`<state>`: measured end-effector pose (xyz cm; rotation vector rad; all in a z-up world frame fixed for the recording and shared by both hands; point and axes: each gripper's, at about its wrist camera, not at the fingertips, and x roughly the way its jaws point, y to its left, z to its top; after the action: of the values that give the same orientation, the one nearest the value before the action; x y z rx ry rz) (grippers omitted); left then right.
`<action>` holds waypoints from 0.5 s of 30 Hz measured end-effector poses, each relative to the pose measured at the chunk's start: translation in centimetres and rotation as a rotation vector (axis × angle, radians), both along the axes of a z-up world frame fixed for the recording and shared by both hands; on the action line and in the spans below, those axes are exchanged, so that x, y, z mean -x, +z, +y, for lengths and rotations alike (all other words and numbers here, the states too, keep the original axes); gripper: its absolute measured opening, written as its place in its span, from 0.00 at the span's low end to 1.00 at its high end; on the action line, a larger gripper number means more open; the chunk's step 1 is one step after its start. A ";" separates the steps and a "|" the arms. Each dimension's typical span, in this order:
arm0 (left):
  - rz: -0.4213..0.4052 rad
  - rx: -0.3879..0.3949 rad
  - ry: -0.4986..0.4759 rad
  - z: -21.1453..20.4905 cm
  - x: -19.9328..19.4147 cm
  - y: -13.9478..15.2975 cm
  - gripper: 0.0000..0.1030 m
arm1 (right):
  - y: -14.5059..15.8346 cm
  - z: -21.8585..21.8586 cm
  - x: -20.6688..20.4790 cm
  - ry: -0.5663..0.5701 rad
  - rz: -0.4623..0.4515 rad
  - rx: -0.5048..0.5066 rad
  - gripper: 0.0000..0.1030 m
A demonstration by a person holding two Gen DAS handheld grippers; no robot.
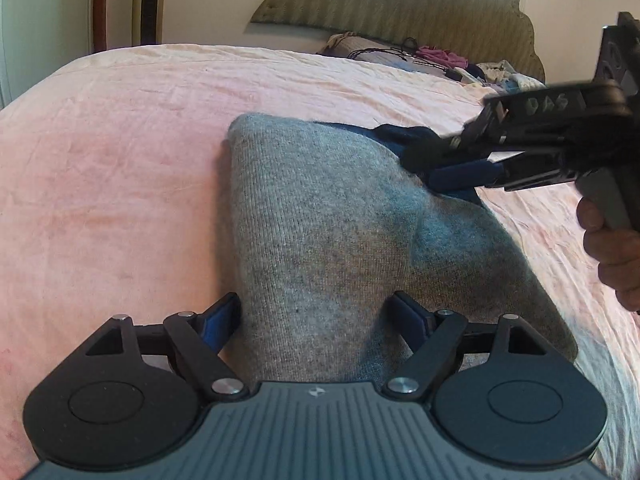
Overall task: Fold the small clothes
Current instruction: 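Open both grippers and lift them off the folded grey sweater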
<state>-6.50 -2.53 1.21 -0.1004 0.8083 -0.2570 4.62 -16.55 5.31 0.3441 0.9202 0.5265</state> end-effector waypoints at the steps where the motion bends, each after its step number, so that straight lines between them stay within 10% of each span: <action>1: 0.002 0.003 -0.002 0.1 0.0 0.0 0.80 | -0.2 0.6 -0.1 0.020 -0.001 0.050 0.48; 4: 0.005 0.005 -0.005 0.2 0.0 0.1 0.80 | -2.3 -1.5 -1.5 -0.015 0.013 0.129 0.00; 7: -0.001 0.000 -0.005 0.1 0.1 0.1 0.82 | -0.8 -1.9 -1.4 -0.050 0.025 0.143 0.00; 9: -0.006 -0.010 -0.009 -0.2 0.1 0.1 0.83 | 1.3 0.1 -0.5 -0.010 -0.049 0.156 0.35; 15: 0.002 -0.011 -0.015 -0.1 0.2 0.3 0.83 | 4.1 8.0 -2.7 0.229 -0.113 0.124 0.50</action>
<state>-6.69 -2.66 1.52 -0.0843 0.8131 -0.2661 7.28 -8.59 9.41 0.0953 0.8832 0.6885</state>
